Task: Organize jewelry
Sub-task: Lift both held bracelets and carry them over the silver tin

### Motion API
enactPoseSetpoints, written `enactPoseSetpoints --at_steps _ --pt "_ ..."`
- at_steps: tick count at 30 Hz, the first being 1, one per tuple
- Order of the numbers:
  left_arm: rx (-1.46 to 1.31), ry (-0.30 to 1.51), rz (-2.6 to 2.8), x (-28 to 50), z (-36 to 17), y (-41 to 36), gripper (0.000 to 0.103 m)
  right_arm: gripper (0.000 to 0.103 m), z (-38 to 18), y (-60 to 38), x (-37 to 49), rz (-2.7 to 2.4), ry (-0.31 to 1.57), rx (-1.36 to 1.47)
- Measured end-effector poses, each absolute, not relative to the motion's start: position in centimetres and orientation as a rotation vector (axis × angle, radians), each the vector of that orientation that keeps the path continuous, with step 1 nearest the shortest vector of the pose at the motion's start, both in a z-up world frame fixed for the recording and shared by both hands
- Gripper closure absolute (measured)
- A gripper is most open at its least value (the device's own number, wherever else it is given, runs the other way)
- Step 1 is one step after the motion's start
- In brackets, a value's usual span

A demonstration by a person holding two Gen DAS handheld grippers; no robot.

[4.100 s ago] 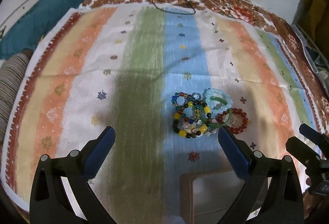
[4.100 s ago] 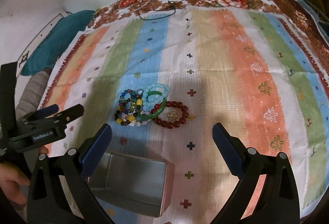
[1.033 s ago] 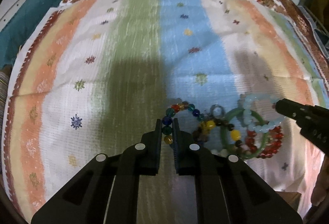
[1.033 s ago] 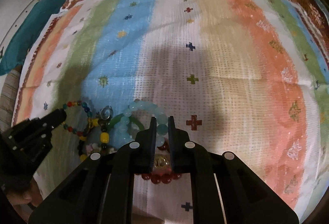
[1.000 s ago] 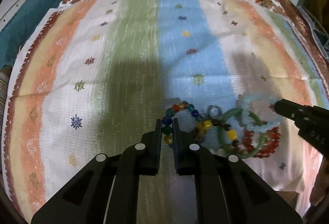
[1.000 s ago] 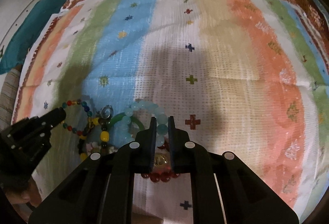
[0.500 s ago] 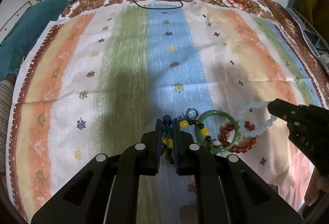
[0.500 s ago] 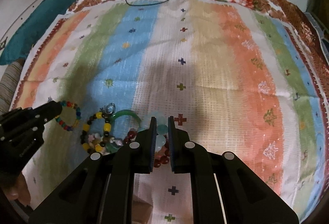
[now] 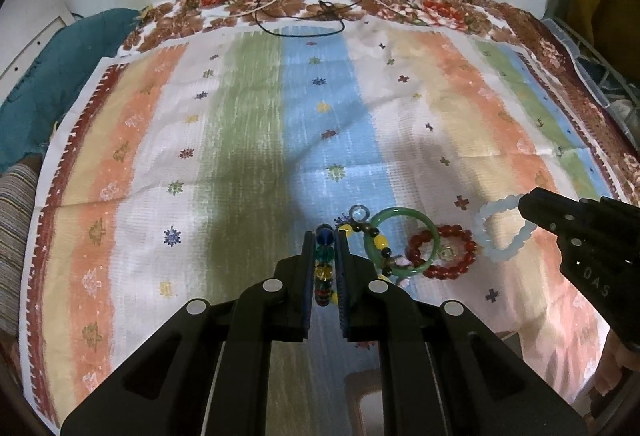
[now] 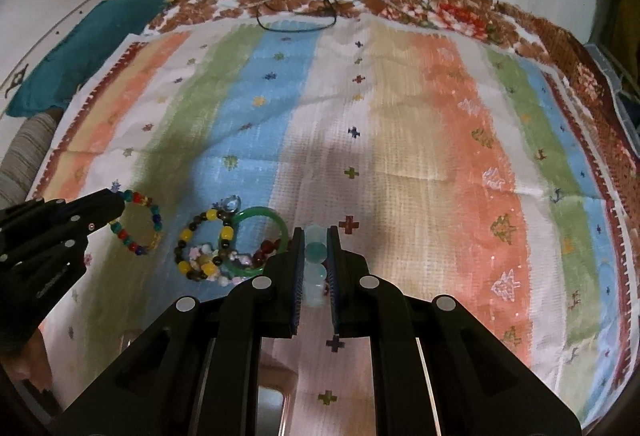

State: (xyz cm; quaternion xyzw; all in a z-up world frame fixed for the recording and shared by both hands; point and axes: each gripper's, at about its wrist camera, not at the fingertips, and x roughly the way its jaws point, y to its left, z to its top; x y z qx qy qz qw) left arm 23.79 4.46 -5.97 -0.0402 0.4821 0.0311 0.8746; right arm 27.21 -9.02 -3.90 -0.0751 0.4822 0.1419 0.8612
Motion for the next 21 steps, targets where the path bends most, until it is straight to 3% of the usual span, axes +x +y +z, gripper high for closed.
enactPoseSetpoints --at_steps 21 --pt "-0.042 0.913 0.017 18.9 -2.2 0.7 0.094 0.091 -0.2 -10.7 22.0 0.334 0.925 -0.137"
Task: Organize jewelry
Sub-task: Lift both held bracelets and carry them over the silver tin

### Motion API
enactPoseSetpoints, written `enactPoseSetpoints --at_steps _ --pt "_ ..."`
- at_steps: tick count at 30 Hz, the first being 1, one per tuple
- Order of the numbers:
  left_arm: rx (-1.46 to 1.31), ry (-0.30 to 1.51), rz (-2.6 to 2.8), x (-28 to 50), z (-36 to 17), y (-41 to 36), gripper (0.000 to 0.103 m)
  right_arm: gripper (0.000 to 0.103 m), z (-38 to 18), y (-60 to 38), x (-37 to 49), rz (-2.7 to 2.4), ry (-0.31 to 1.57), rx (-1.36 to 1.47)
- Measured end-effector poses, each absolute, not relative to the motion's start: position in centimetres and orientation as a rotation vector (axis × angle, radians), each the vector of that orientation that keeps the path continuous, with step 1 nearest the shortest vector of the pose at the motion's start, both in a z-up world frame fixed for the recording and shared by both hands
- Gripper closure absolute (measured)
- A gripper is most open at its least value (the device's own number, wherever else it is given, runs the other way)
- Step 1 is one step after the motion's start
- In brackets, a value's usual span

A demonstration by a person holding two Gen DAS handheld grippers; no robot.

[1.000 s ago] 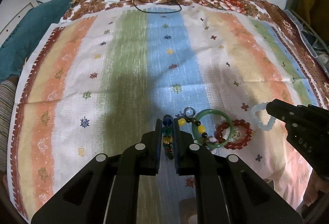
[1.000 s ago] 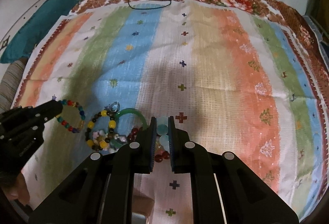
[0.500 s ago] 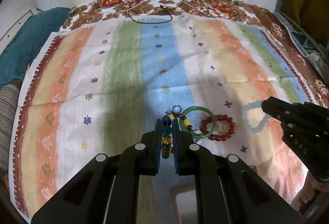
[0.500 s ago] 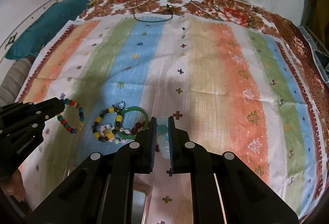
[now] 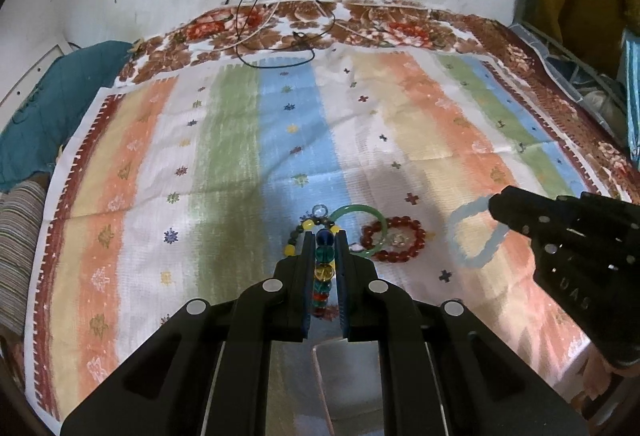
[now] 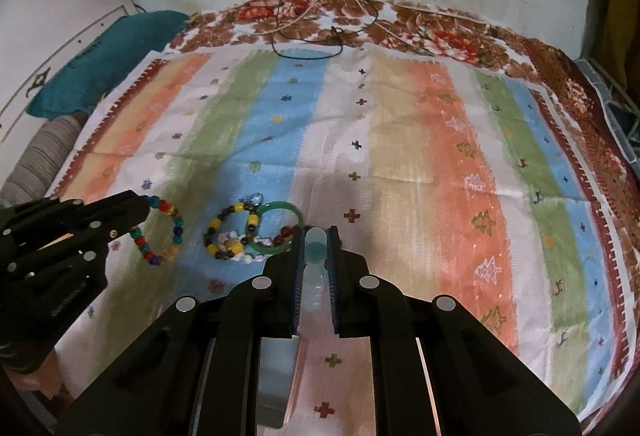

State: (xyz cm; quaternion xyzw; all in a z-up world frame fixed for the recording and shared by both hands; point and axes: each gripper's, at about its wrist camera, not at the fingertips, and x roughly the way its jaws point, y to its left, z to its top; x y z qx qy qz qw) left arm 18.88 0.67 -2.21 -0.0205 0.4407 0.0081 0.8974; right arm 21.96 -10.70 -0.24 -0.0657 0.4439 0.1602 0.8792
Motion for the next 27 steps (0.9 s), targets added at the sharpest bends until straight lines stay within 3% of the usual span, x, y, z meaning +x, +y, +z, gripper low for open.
enactPoseSetpoints --at_steps 27 --pt "-0.079 0.862 -0.039 12.1 -0.5 -1.4 0.093 0.091 1.0 -10.9 15.9 0.398 0.896 -0.109"
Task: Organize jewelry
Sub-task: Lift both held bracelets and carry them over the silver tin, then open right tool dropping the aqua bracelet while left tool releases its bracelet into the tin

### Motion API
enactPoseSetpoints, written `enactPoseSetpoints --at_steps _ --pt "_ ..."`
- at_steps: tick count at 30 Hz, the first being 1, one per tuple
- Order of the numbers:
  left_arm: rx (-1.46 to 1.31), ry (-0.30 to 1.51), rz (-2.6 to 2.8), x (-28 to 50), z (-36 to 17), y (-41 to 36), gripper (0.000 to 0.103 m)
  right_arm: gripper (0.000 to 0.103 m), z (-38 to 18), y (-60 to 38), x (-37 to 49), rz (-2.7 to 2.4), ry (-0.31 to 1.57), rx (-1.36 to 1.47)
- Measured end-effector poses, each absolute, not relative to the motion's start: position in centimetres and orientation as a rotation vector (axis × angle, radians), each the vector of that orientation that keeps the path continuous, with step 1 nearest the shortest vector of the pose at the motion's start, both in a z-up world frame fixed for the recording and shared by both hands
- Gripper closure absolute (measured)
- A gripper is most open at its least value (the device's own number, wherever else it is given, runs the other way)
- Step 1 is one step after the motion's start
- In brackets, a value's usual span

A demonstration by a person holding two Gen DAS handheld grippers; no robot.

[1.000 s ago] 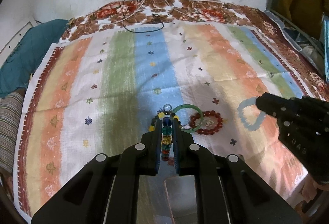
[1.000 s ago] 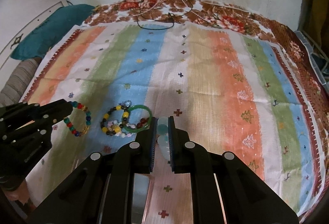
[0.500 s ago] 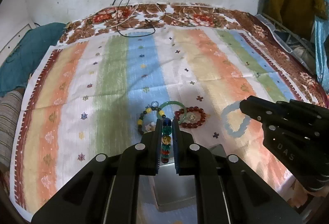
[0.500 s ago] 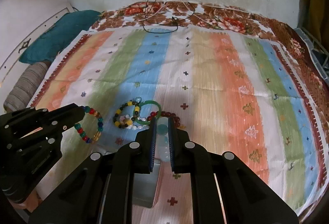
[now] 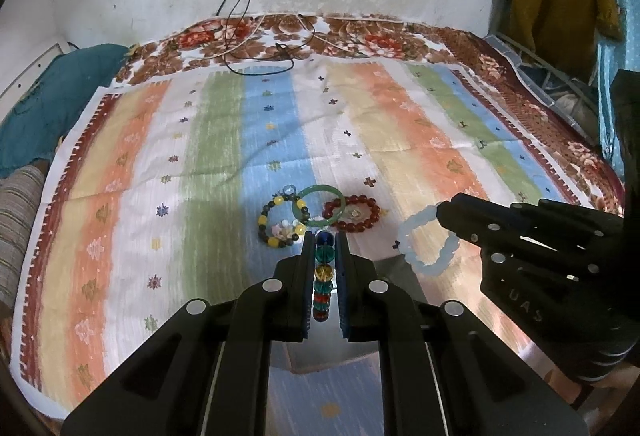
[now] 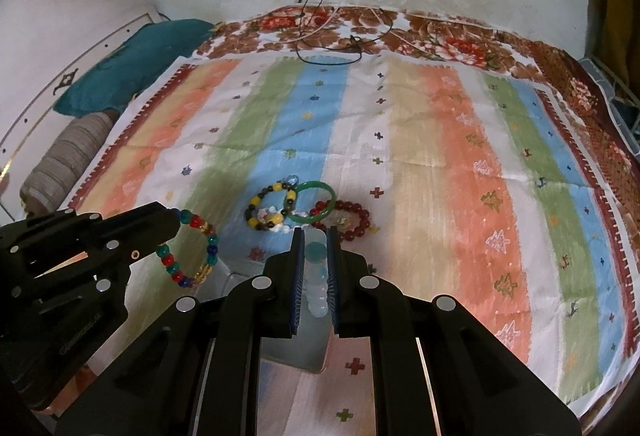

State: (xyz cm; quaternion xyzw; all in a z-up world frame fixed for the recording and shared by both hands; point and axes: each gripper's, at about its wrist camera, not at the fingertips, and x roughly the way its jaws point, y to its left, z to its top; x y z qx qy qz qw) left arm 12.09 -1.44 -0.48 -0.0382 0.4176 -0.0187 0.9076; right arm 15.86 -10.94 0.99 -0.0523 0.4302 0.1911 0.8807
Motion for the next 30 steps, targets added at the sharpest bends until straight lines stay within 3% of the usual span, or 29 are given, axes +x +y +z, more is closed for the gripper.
enactPoseSetpoints --at_steps 10,12,15,23,30 --pt "-0.107 0.867 -0.05 11.1 -0.8 -1.3 0.093 0.091 0.2 -11.4 14.7 0.433 0.938 -0.059" --pt "-0.103 0.864 -0.04 11.1 -0.9 -1.3 0.077 0.089 0.0 -11.6 14.9 0.416 0.942 -0.057" --pt "-0.118 0.863 -0.014 11.1 -0.9 -0.7 0.068 0.065 0.2 -11.9 15.1 0.386 0.924 -0.052" --pt "-0.171 0.895 0.065 12.6 -1.5 1.8 0.048 0.058 -0.6 -11.9 16.2 0.358 0.946 -0.059" --pt "-0.219 0.934 0.09 14.5 -2.4 3.5 0.033 0.043 -1.4 -11.2 17.6 0.347 0.965 -0.077"
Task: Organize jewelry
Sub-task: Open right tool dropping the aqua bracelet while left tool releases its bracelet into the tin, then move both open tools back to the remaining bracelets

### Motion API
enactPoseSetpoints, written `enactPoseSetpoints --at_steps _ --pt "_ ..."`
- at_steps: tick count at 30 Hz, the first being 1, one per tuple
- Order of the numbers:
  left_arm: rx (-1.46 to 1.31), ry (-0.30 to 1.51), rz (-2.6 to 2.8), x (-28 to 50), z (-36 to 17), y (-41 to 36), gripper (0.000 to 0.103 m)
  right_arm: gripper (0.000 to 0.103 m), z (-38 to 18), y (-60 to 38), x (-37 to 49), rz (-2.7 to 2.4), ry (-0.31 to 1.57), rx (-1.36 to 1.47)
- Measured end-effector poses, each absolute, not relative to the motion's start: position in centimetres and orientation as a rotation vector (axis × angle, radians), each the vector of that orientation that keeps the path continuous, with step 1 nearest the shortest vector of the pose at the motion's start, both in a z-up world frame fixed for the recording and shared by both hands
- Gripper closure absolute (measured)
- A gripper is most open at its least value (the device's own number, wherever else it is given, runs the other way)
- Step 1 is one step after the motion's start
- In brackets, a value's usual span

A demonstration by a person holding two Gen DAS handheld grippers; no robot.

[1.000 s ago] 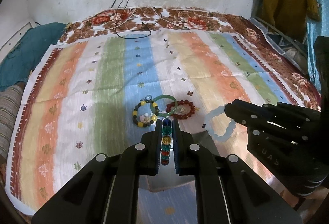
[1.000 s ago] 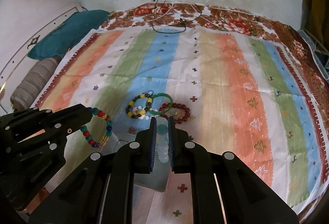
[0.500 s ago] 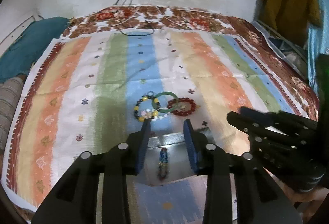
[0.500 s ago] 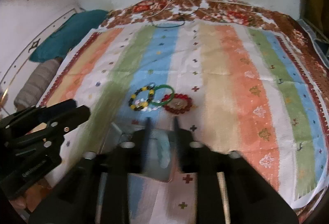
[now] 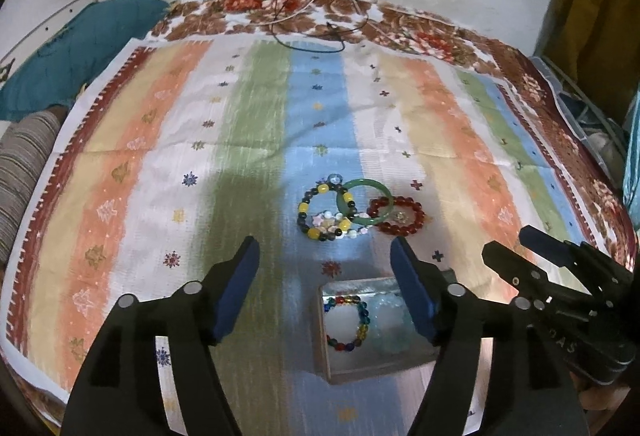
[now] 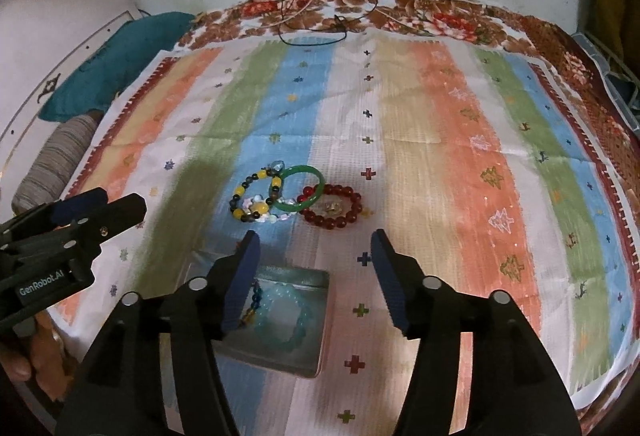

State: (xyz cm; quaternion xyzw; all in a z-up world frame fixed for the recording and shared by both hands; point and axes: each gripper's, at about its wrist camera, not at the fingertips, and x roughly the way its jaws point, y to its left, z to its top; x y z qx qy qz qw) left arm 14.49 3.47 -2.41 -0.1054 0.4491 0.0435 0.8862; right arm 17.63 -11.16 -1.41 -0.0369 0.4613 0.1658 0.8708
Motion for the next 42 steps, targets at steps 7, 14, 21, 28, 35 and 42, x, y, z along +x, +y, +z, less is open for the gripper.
enactPoseSetpoints --at_steps 7,14,21,28,35,42 --pt "-0.205 0.958 0.115 16.6 -3.7 4.9 0.024 0.034 -2.4 -10.1 19.4 0.359 0.998 -0.118" --pt "-0.205 0.978 0.133 18.2 -4.7 5.7 0.015 0.028 -3.4 -10.1 20.8 0.346 1.018 -0.131" --pt "-0.186 1.0 0.142 19.6 -5.7 5.6 0.012 0.027 -4.2 -9.9 22.2 0.343 1.052 -0.106" --pt "-0.179 1.017 0.147 20.6 -6.8 5.8 0.011 0.027 -5.1 -9.2 23.2 0.357 1.077 -0.11" --pt "-0.197 1.044 0.157 21.7 -8.3 6.6 0.011 0.027 -6.1 -8.9 24.3 0.349 1.106 -0.109" --pt "-0.203 1.069 0.166 22.8 -9.7 7.1 0.011 0.027 -7.0 -8.6 25.3 0.346 1.135 -0.092"
